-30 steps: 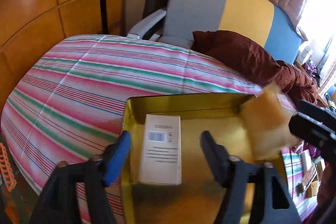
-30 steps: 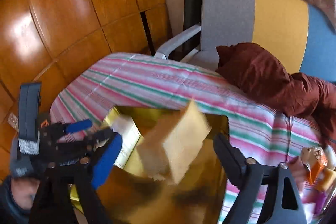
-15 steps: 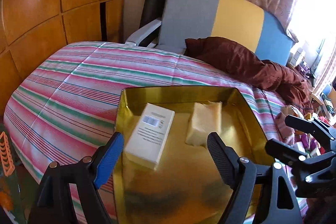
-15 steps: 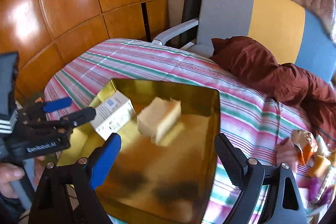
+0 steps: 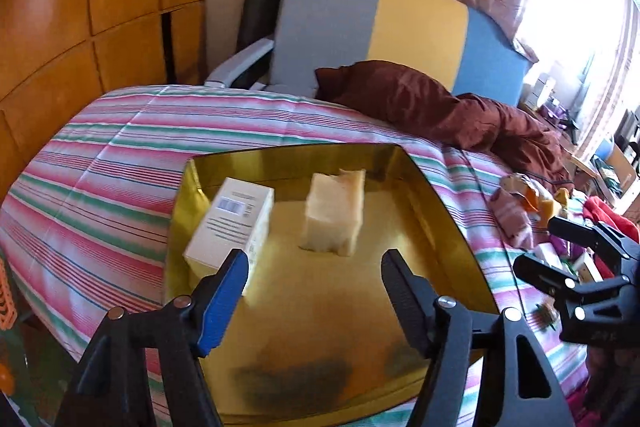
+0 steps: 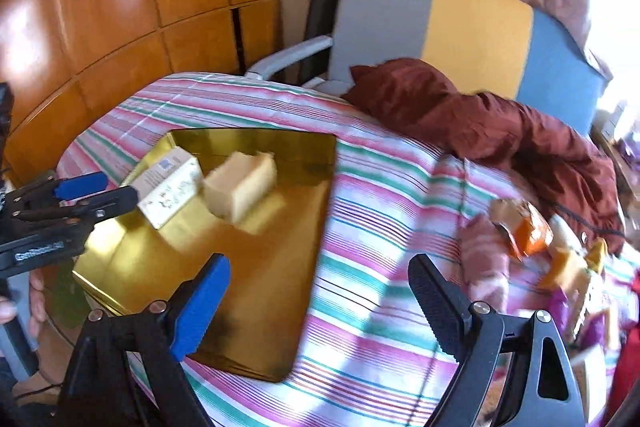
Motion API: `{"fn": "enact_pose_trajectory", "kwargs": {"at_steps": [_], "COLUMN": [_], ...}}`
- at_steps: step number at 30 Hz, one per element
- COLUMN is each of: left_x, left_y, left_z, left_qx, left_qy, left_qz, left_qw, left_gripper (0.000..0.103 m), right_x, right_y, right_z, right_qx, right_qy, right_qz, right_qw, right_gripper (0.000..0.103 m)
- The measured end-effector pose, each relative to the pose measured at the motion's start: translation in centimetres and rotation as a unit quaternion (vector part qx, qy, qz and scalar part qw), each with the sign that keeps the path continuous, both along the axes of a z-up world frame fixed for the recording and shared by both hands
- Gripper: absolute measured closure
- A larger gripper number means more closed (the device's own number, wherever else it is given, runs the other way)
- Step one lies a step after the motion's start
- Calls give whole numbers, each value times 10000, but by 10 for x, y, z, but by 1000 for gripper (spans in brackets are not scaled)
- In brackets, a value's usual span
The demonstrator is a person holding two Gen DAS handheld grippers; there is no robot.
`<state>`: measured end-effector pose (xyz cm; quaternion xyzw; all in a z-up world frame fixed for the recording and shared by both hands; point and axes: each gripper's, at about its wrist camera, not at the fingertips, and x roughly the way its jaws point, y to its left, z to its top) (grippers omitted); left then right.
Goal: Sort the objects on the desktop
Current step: 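Move both grippers back to the items on the bedspread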
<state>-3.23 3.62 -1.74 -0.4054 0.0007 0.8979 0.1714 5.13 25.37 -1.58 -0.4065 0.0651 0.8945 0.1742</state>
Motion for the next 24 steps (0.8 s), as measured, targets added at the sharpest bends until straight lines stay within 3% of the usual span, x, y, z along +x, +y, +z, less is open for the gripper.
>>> {"fn": "enact_pose_trajectory", "kwargs": {"at_steps": [7, 10, 18, 24], "left_x": [9, 13, 17, 10], "left_y": [22, 32, 56, 68], "left_z": [2, 3, 4, -1], "left_qx": [62, 65, 110, 259], "left_qy": [12, -9, -124, -445], "left_qz": [-425, -618, -902, -878], "left_qw": [9991, 9981, 9958, 9948], "left_gripper": [31, 19, 20, 20], "right_x": [31, 44, 81, 123], "right_y": [40, 57, 117, 172], "right_z": [-8, -9, -4, 9], "right_qx": [-165, -152, -306, -290], "right_qy": [-237, -315, -444, -432], "right_qz": [-465, -667, -1522, -2316], "right_qw": [9985, 9972, 9869, 9714], "right_gripper": [12, 12, 12, 12]}}
